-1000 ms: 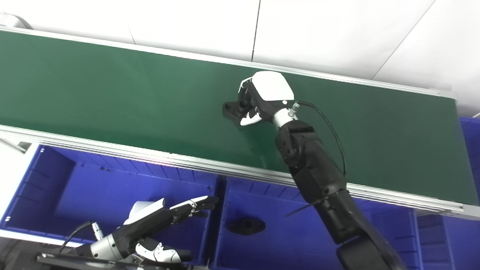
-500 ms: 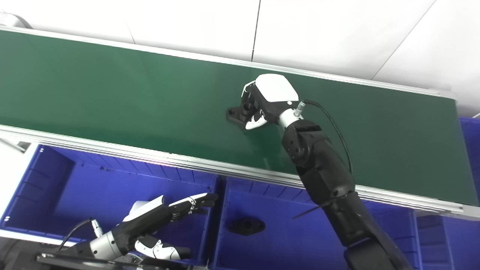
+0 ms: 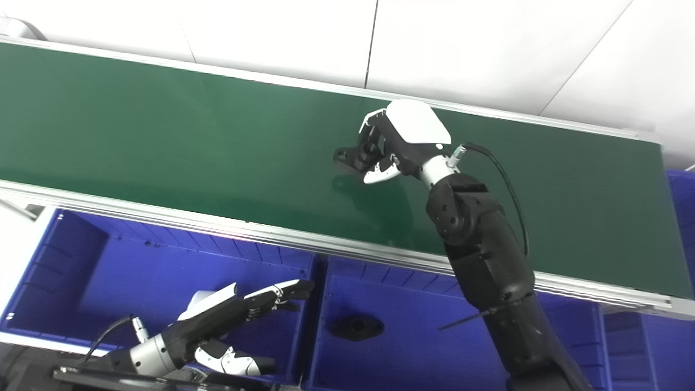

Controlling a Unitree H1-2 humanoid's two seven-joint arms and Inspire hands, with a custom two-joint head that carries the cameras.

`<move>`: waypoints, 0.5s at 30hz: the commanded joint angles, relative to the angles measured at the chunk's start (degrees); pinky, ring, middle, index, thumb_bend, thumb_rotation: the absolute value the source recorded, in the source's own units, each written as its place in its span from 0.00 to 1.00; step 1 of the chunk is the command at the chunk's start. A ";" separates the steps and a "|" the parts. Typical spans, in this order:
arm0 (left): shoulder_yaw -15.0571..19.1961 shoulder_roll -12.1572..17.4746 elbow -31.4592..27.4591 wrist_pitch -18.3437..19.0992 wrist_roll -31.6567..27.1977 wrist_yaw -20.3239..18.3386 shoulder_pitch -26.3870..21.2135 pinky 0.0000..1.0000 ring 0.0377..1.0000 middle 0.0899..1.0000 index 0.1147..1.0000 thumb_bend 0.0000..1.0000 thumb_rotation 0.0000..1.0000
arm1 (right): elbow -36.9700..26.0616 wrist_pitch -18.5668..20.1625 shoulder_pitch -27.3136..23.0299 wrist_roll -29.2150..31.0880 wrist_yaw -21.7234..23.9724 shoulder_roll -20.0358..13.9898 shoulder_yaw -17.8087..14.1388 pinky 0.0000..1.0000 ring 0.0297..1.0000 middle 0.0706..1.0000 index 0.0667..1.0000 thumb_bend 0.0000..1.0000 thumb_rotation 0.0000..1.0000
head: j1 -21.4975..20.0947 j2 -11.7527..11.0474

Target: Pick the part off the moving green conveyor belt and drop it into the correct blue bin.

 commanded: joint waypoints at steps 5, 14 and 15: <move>0.10 0.65 -0.40 -2.78 -1.56 -0.53 -0.79 0.90 0.95 0.98 0.95 0.32 0.39 | -5.01 2.44 -0.51 -0.05 0.67 0.35 -1.47 0.29 0.41 0.50 0.50 0.49 0.00 | -0.66 0.06; -0.02 0.11 0.13 -1.81 -2.22 -0.65 -1.97 0.91 0.95 0.98 0.94 0.34 0.39 | -9.33 1.84 1.48 0.10 1.51 -0.13 -1.90 0.29 0.41 0.52 0.49 0.49 0.00 | -2.06 -0.08; -0.01 0.13 0.12 -1.77 -2.26 -0.68 -2.06 0.91 0.95 0.98 0.94 0.34 0.39 | -9.87 2.02 1.60 -0.01 1.95 -0.13 -1.96 0.29 0.42 0.52 0.49 0.49 0.00 | -2.06 -0.08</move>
